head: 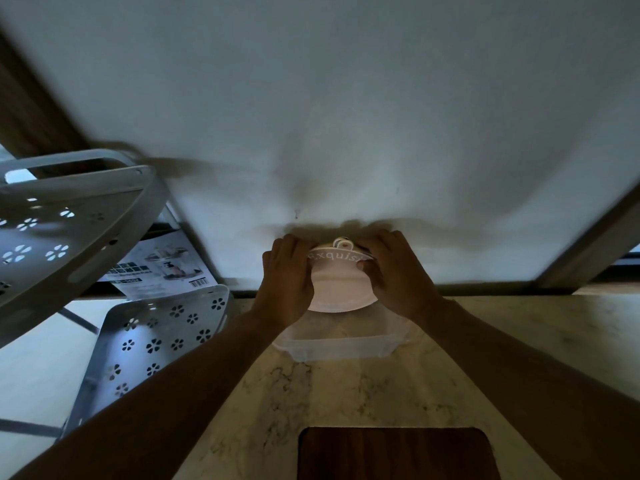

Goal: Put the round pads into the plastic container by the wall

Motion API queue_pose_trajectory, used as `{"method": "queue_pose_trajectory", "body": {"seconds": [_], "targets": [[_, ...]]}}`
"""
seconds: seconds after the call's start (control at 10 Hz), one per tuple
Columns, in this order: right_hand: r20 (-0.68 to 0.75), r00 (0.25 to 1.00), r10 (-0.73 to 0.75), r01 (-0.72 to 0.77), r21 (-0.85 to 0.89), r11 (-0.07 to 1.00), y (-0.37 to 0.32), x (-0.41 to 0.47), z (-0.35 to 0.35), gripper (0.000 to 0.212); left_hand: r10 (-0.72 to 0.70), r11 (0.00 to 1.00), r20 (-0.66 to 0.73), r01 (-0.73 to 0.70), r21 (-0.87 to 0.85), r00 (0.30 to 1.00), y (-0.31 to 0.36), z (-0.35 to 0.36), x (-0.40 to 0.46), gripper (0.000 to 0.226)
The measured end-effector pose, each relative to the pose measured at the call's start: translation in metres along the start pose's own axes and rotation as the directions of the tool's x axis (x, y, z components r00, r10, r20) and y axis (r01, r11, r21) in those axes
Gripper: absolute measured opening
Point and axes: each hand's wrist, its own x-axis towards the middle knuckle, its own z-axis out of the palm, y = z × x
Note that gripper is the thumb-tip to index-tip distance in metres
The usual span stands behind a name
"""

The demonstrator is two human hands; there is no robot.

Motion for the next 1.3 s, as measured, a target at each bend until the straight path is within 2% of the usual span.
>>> {"method": "queue_pose_trajectory", "body": {"seconds": [0.3,0.5,0.8,1.1,1.3], "targets": [[-0.024,1.0,-0.004,0.005,0.026,1.0,0.004,0.008,0.001,0.033,-0.042,0.999,0.067,0.041,0.021,0.997,-0.001,-0.002,0.009,0.035],[0.007,1.0,0.014,-0.014,-0.016,1.0,0.001,0.006,0.0,0.036,-0.036,0.998,0.067,0.033,0.045,0.997,0.003,-0.001,0.008,0.026],[0.059,0.998,0.039,-0.037,-0.042,0.998,0.002,0.007,-0.003,0.038,-0.051,0.995,0.09,0.043,0.09,0.995,0.003,0.002,0.009,0.026],[0.157,0.984,0.087,-0.069,-0.115,0.991,-0.001,0.004,-0.006,0.052,-0.028,0.997,0.121,0.019,0.077,0.992,0.002,-0.003,0.006,0.034],[0.149,0.981,0.126,-0.107,-0.128,0.986,-0.003,0.003,-0.017,0.059,-0.031,0.996,0.125,0.02,0.089,0.992,0.002,-0.01,0.003,0.044]]}}
